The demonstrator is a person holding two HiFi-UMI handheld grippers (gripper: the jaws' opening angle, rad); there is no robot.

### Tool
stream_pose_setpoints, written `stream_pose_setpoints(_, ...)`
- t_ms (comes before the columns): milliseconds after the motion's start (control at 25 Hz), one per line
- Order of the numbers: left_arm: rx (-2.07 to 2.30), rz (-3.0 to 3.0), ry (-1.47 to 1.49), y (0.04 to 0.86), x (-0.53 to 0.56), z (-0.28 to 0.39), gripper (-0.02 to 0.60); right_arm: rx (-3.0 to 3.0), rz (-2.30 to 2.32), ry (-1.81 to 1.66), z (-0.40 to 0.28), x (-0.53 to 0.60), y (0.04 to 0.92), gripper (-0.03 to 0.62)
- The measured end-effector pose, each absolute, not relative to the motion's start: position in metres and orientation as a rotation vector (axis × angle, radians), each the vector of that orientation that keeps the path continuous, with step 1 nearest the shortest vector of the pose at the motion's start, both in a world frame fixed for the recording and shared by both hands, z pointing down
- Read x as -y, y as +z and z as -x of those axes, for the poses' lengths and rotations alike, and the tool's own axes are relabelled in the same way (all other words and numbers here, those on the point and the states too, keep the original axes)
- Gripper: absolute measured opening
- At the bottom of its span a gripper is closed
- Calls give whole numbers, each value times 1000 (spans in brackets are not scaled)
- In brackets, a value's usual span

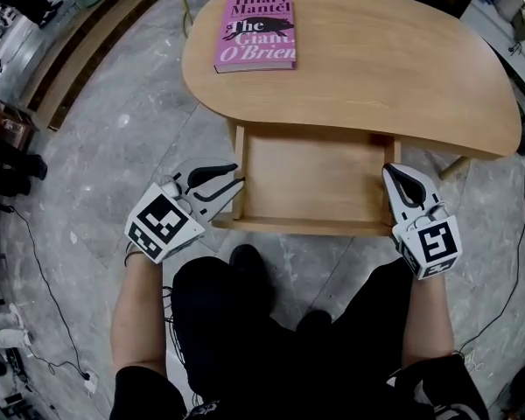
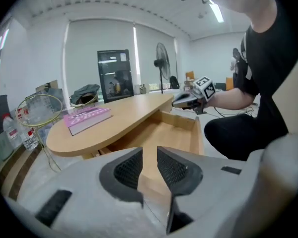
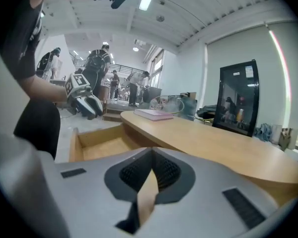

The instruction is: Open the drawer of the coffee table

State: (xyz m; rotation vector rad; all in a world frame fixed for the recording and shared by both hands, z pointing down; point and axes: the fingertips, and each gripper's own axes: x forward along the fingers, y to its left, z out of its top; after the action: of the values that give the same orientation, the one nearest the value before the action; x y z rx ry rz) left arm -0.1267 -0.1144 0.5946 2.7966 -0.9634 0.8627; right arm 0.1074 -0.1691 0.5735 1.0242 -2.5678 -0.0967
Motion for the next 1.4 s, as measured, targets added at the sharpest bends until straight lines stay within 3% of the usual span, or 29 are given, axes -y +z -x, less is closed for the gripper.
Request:
stream_pose_setpoints(200,1180,-2734,637,580,146,142,97,2530,-998,-132,-105,169,572,5)
stream_pose_setpoints(400,1315,-2743,437,553,176,147,9,2559,-1013,-114,-110,179,568,5)
stream_pose_setpoints(720,1396,-2706,432,529,192,136,8,2561,-1213,-144,-113,198,526,5)
stream_pose_setpoints(800,1432,-2690,516,510,194,138,8,2593,-1246,-97,-106,199,501,5)
stream_pose_setpoints(1000,1517,-2548,381,441,199,152,8,2565,-1226,-49,-101,196,426,5)
stream_pose_setpoints(1400,1442,-2507,489,288,160,115,8,2679,-1145,56,-98,159,228,5)
